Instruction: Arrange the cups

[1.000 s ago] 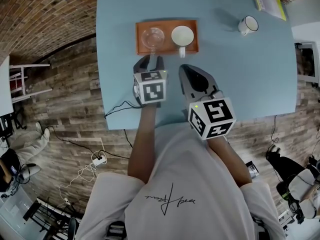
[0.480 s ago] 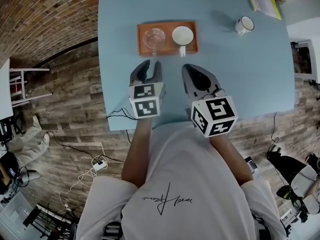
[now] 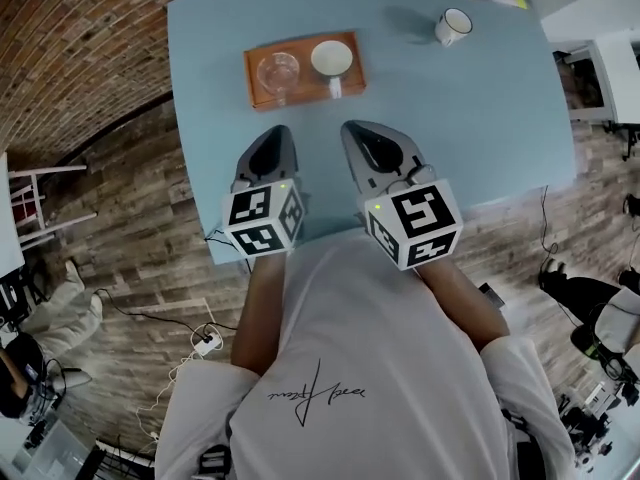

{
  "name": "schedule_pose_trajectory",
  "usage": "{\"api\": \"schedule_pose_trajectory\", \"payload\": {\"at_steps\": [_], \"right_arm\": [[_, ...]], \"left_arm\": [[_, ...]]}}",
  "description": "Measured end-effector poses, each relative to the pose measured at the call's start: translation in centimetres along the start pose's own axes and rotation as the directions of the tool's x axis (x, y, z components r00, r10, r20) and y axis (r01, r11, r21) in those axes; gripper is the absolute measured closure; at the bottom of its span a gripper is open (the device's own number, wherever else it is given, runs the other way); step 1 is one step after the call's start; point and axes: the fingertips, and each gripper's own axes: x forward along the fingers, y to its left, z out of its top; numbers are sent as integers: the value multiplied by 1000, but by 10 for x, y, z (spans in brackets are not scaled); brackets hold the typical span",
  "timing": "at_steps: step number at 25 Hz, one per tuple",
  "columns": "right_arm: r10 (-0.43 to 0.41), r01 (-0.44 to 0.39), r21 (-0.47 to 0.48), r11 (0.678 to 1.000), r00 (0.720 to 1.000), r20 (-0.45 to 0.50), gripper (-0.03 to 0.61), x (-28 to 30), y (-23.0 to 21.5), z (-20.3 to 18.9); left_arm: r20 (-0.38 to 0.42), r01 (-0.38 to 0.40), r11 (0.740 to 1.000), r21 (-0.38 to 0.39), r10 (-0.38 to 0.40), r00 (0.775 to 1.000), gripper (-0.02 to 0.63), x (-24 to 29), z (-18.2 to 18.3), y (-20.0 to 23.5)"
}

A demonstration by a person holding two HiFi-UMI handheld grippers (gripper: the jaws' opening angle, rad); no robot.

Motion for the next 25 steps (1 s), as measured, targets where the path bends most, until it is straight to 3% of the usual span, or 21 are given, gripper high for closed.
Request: {"api": "schedule_pose_trajectory", "payload": {"at_steps": [12, 25], "right_arm": [[159, -158, -33, 987, 986, 48, 558, -31, 9, 28], [214, -212, -43, 976, 975, 53, 559, -43, 1, 43]], "left_arm": [[98, 88, 993, 73, -95, 991, 604, -33, 57, -31], [138, 129, 987, 95, -142, 980, 604, -39, 79, -49]]}}
